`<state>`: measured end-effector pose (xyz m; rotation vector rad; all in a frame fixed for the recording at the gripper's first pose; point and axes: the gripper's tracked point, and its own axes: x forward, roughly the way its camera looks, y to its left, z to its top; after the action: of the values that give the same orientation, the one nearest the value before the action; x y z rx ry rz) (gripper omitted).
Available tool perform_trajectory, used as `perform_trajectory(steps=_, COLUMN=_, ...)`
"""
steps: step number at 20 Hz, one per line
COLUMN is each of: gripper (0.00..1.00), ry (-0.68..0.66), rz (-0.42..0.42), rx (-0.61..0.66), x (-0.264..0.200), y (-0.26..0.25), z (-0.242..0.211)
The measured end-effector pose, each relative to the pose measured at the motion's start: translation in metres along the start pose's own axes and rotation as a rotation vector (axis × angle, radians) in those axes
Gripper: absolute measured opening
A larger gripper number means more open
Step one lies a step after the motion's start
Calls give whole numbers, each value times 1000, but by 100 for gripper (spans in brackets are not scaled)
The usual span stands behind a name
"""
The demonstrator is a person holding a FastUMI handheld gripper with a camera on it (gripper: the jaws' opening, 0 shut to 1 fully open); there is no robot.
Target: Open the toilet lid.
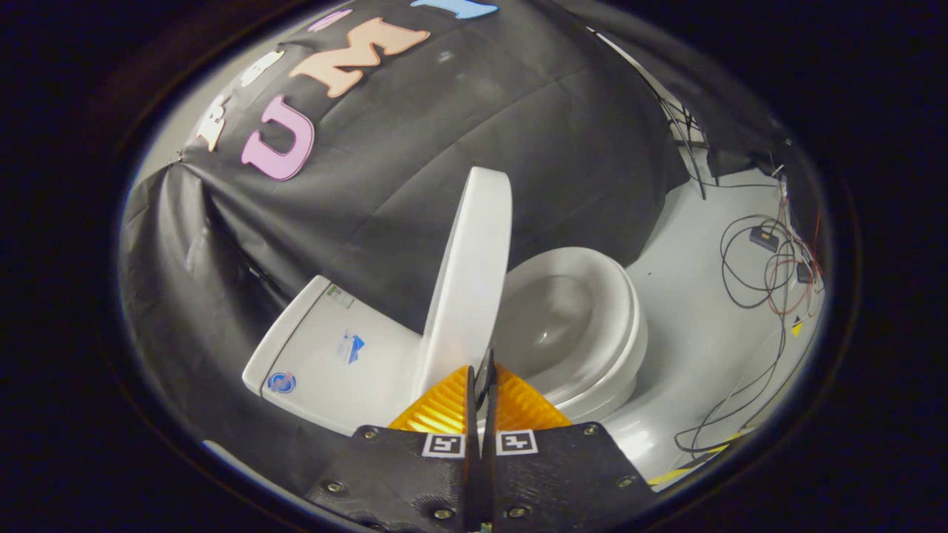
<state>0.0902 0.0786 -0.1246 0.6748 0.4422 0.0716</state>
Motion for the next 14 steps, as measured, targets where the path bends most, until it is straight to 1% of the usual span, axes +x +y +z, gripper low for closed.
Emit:
perform_trajectory(steps=6, gripper=1, ry=-40, rz=5, rx=-93, x=-5, y=28, z=5)
perform_trajectory(steps=10, gripper=1, ry=-50, rz=9, rx=-87, x=-5, y=38, z=8)
perform_trajectory(steps=14, gripper=1, ry=-87, rz=8, rx=-180, x=-10, y=59, z=10)
